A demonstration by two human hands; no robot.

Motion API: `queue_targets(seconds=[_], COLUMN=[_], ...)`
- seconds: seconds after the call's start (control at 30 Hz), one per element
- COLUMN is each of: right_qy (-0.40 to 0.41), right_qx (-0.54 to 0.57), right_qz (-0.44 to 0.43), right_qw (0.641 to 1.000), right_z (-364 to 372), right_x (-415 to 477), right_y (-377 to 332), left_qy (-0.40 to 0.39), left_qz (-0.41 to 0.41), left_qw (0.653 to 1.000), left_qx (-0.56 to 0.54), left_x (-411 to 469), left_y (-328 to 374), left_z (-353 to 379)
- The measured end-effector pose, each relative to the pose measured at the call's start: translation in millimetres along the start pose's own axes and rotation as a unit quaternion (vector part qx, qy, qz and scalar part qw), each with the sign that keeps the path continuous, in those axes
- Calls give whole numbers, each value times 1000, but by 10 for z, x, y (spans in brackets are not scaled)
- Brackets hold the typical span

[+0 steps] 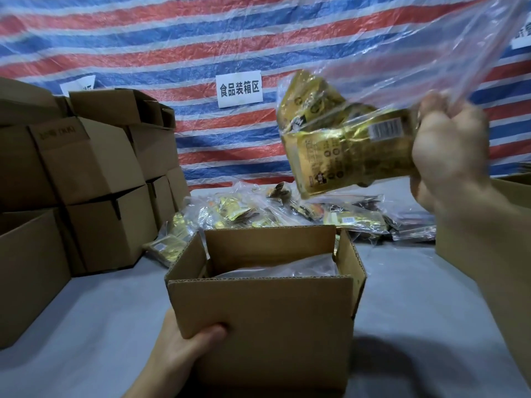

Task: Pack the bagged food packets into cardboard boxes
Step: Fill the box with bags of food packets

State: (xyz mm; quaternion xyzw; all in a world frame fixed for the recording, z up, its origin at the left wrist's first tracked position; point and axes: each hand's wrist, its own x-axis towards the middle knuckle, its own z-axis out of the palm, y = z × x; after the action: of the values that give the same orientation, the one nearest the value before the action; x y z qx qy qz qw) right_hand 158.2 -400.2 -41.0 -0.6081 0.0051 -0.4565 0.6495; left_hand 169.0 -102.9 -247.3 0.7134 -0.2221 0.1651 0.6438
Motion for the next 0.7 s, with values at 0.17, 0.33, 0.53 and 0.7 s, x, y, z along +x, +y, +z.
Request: queue_targets(seconds=[0.17, 0.33, 0.53, 0.7], right_qy=[-42, -186, -293, -330], right_qx=[52, 12, -169, -287], right_qz=[9, -13, -264, -332], right_qw=[998, 982, 903, 836], right_z=[140, 222, 195, 180], right_x=[-175, -317, -345, -398], right_y=[58, 151, 263, 249], left_qy=[-3, -14, -17, -25], left_qz=[14, 0, -27, -5], left_qw=[1000, 1000, 999, 1000], left_qx=[-6, -6, -26, -14], left_x=[9, 4, -4, -9], left_y=[-6, 84, 92, 157], left_z=[1, -4, -1, 12])
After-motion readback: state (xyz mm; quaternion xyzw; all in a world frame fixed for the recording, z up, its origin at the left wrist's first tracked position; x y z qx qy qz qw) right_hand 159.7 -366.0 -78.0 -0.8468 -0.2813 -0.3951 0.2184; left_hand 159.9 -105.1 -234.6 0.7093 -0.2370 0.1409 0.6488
